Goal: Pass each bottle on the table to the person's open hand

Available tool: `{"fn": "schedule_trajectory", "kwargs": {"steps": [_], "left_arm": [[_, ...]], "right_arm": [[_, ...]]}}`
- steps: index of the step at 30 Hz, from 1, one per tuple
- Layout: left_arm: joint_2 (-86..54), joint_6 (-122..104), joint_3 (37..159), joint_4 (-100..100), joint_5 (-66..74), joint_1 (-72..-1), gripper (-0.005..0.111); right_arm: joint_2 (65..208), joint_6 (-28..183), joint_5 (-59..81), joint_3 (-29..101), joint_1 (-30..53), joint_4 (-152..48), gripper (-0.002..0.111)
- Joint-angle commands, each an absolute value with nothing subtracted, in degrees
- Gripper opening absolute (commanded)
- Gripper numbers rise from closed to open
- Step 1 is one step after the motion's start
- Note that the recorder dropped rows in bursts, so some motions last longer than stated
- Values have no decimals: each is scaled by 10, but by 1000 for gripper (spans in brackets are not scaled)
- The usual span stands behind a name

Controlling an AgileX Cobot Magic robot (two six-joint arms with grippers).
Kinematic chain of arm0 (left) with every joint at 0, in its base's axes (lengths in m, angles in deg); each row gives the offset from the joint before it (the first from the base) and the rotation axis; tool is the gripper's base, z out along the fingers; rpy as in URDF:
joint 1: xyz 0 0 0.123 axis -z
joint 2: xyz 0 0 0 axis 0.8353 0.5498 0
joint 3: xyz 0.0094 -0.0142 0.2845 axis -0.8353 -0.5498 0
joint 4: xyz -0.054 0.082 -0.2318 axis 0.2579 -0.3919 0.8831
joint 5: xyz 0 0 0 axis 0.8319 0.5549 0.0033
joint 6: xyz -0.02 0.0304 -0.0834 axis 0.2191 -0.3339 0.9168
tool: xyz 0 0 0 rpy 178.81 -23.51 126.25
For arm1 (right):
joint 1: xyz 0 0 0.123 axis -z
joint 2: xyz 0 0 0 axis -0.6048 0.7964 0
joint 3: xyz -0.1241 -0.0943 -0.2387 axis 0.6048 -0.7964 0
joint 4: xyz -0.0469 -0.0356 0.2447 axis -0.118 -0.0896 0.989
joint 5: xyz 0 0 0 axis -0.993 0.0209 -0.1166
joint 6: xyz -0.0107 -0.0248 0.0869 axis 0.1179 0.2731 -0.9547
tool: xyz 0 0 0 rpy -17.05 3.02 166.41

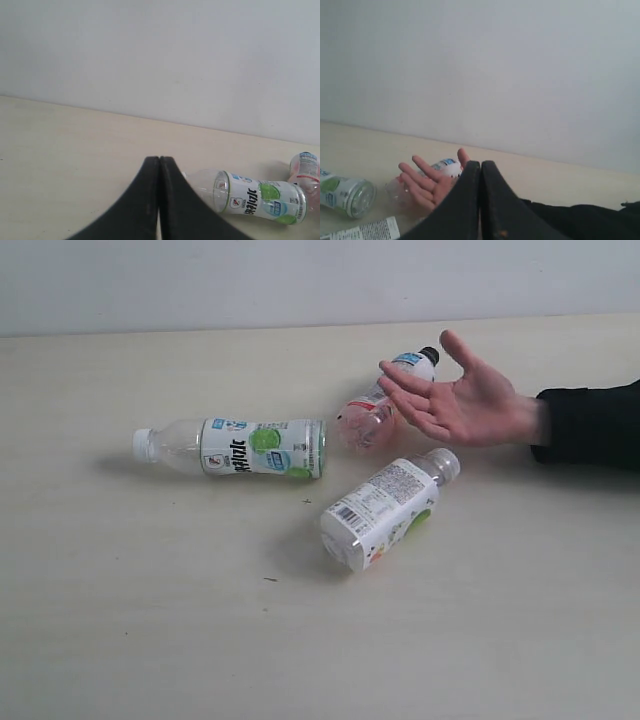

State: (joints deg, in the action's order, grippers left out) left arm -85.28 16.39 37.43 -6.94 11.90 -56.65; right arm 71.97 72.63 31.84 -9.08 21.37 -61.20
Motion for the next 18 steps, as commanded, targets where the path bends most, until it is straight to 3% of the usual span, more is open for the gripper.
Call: {"fn": "schedule_trajectory", "kwargs": {"steps": [1,9,12,16,18], "left_arm": [[-856,164,373,-71,116,-568,0],[-856,164,373,-71,116,-568,0],[-856,164,373,-71,116,-568,0],[-856,164,373,-71,116,-568,0],[-856,164,373,-71,116,-568,0]], "right_arm": [[795,711,338,-91,215,-622,0],[951,711,375,-89,212,-609,0],[1039,711,397,-54,177,-611,0],[1234,766,544,60,104,-588,0],[1295,792,556,94,82,-579,5]]}}
